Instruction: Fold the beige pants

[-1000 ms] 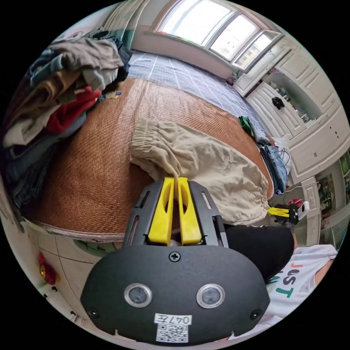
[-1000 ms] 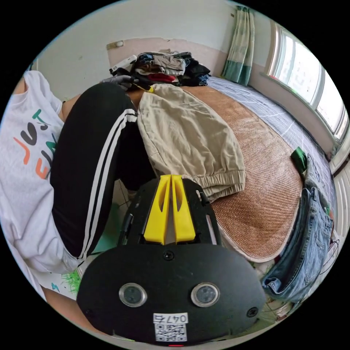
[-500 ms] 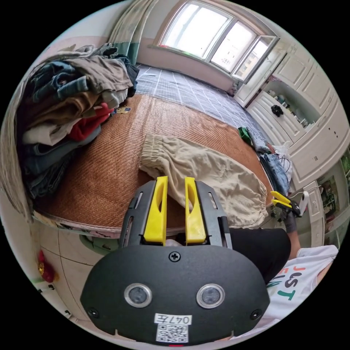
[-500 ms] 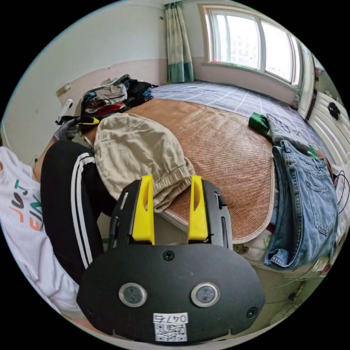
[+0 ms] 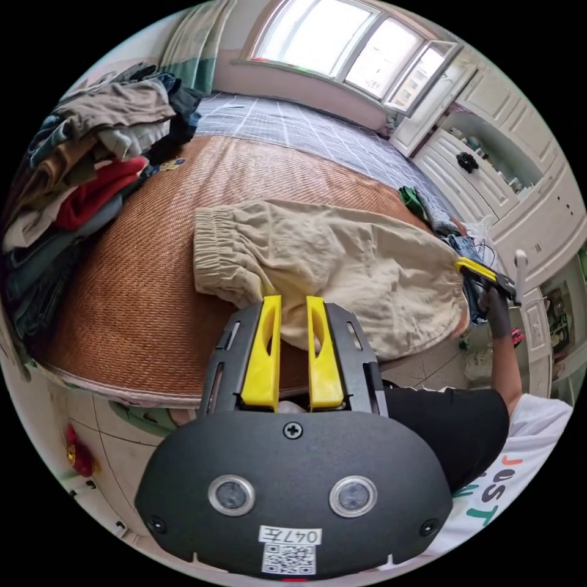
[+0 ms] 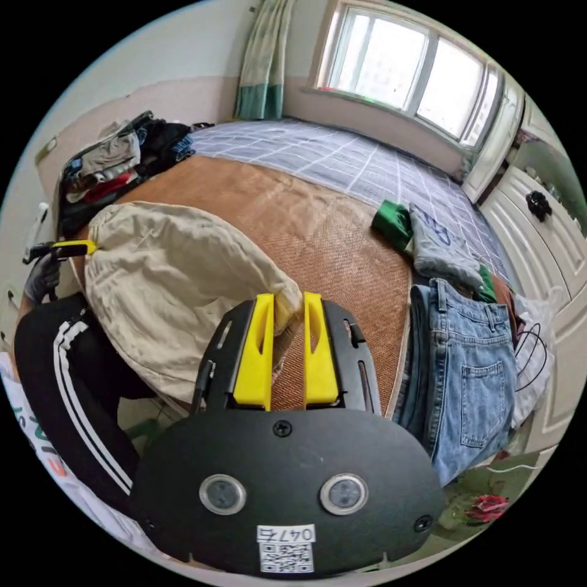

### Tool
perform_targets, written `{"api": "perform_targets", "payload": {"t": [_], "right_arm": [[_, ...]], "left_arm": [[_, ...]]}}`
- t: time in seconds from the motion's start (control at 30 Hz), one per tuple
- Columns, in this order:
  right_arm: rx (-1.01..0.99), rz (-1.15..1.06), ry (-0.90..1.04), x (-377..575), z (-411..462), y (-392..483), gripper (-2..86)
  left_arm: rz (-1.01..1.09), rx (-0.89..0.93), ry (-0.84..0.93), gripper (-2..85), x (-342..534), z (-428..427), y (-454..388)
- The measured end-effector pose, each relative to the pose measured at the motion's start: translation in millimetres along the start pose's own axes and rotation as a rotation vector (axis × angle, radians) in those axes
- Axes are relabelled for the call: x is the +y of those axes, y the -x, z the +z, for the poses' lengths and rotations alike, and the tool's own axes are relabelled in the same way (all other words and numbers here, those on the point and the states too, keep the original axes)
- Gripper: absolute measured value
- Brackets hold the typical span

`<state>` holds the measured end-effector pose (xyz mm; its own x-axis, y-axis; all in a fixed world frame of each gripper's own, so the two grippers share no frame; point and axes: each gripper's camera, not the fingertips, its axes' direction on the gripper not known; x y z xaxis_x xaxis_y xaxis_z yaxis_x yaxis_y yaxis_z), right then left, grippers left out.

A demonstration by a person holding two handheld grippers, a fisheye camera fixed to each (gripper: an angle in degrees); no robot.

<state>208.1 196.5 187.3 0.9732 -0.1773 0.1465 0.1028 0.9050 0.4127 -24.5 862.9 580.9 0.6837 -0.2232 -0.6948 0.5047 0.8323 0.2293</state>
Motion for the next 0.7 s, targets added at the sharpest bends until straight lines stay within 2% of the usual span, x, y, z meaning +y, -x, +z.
{"api": "perform_targets", "payload": {"t": [0.03,0.1,0.17,0.3,0.43,0.5,0.6,0.7], "right_arm": [[0.04,0.021,0.064,-4.6,5.4,-1.2,7.1],[0.074,0.049,0.0,1.1,-9.4,2.8,8.3],[-0.013,0.048,-0.143,16.8,-38.1,17.3,7.1],[-0.166,-0.128,-0.161,23.9,-47.8,65.2,5.2],[0.046,-0.243,0.045,31.7,-1.9,100.3,5.0],[-0.034,-0.169,-0.044,38.0,-1.9,89.0,4.8],[-0.088,-0.156,0.022,9.9,-19.4,84.3,4.8],[-0.126,-0.231,-0.157,-34.8,-56.6,98.4,5.0]], "left_arm": [[-0.005,0.021,-0.049,6.9,-3.8,-25.8,-9.1],[-0.015,0.047,-0.148,6.6,-10.5,-72.3,-15.9],[-0.014,0.027,-0.22,5.7,-33.1,-118.2,-20.3],[0.028,-0.024,-0.169,5.2,-96.8,-121.2,-41.3],[0.045,-0.135,0.05,6.0,-154.3,-45.8,-66.8],[0.025,-0.113,0.009,5.8,-157.1,-41.9,-73.0],[0.018,-0.104,0.007,5.5,-177.3,-76.9,-103.6],[0.099,-0.037,-0.096,5.4,-207.4,-130.7,-167.6]]}}
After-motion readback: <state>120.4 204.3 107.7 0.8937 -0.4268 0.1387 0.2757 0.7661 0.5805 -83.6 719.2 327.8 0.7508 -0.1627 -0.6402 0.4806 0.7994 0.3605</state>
